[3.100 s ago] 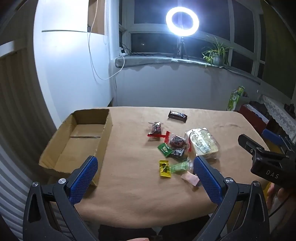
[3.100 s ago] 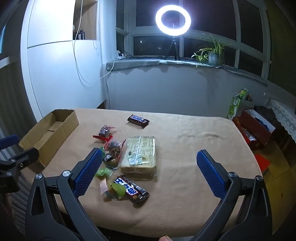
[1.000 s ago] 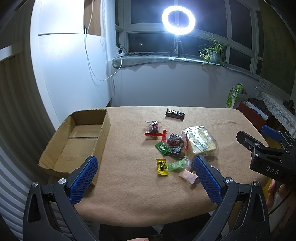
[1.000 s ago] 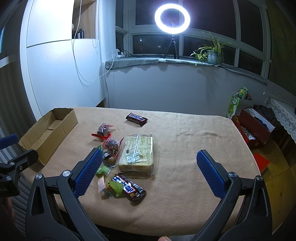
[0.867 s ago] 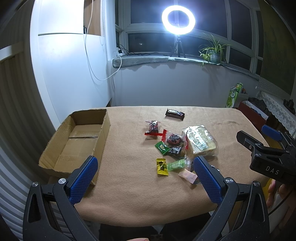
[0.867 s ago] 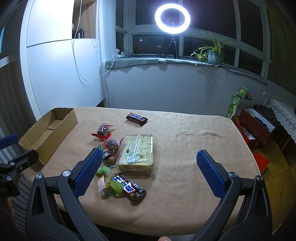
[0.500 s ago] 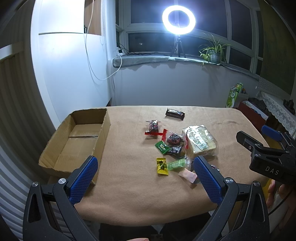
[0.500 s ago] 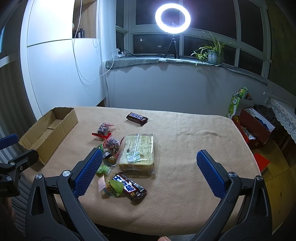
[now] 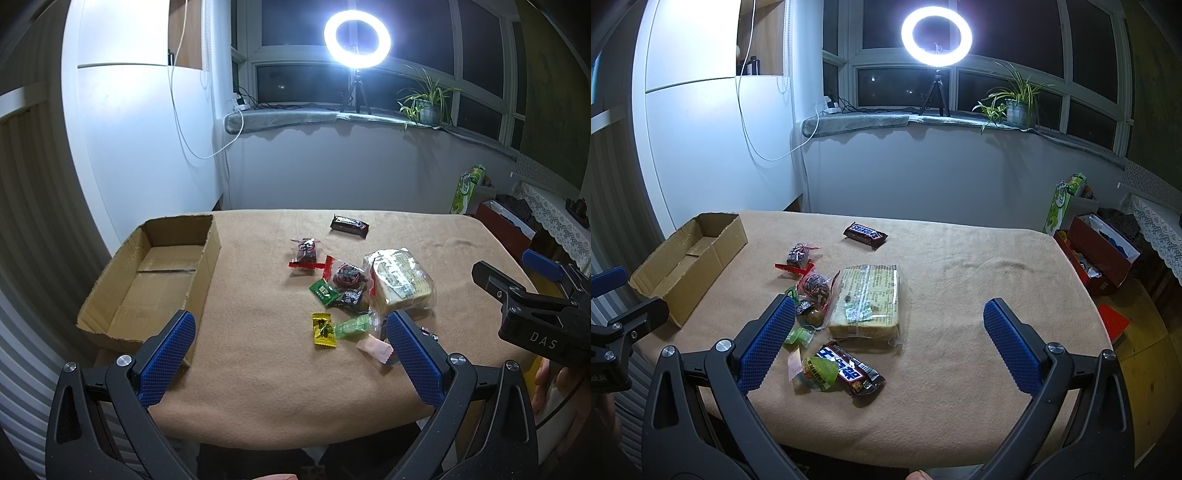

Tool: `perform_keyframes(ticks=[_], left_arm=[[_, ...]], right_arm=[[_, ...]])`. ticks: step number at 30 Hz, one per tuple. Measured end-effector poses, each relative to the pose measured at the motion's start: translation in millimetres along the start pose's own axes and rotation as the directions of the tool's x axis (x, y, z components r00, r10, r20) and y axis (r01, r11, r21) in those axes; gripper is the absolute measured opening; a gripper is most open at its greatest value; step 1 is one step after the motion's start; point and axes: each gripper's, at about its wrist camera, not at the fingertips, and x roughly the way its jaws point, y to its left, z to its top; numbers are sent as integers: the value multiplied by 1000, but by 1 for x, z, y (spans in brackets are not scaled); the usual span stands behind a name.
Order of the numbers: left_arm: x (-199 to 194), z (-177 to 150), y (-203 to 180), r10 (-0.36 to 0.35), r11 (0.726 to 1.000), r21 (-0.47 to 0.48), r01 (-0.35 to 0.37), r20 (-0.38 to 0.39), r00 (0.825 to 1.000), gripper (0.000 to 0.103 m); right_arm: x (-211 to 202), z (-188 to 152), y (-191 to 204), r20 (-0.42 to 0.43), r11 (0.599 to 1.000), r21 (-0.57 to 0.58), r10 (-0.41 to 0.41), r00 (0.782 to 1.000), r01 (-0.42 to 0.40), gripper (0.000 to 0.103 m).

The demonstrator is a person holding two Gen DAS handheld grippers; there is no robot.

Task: Organize snacks
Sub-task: 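Grasp the Snickers bar with the right tool while the left tool grasps the pink wrapper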

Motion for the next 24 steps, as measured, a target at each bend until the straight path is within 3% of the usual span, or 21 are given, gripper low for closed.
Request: perform_keyframes(ticks=[12, 24], left_arm=[[12, -10, -1, -9, 1000, 2, 9, -32, 999, 103], [65, -44, 5, -32, 999, -24, 29, -161, 986, 103]], right_arm=[[3, -13, 1, -17, 1000, -4, 2, 1000, -2, 103], [38, -56, -6, -175, 1000, -5, -7, 985, 6, 103]])
